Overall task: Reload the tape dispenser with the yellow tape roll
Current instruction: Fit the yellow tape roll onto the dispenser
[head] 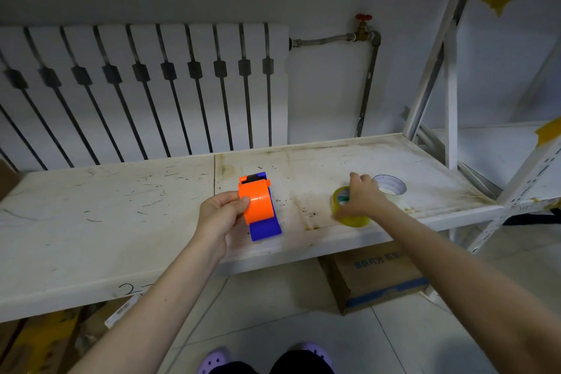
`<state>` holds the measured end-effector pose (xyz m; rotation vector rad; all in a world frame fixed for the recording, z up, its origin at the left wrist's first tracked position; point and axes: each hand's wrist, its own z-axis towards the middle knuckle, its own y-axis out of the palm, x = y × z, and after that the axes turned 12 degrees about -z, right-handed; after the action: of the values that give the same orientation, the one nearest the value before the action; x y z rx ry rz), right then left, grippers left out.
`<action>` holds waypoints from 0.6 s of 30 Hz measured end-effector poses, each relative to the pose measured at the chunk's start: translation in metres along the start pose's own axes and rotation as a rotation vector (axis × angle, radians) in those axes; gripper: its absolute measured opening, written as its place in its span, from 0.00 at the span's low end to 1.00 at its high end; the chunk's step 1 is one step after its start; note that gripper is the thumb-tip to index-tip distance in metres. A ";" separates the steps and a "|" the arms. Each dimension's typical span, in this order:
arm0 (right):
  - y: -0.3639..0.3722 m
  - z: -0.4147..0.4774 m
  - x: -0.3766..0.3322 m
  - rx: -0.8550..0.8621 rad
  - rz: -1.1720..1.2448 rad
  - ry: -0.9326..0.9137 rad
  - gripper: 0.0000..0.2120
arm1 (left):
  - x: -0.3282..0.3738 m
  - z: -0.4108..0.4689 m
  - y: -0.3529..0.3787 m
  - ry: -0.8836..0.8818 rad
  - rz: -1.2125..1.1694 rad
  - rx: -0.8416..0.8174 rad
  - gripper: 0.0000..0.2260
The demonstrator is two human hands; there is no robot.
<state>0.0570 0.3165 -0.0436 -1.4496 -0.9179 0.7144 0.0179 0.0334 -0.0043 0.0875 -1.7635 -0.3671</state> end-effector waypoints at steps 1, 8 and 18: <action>-0.002 0.006 0.004 -0.065 -0.055 -0.009 0.49 | 0.000 0.001 0.000 0.009 0.008 0.001 0.05; -0.006 0.010 0.002 -0.037 -0.023 -0.091 0.43 | 0.001 0.001 0.000 0.051 0.053 -0.028 0.08; -0.014 -0.058 -0.039 -0.261 1.478 -0.358 0.40 | 0.005 -0.018 0.003 0.121 0.038 -0.035 0.06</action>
<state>0.0853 0.2531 -0.0273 -2.1851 0.0021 2.0121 0.0343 0.0311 0.0047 0.0507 -1.6368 -0.3578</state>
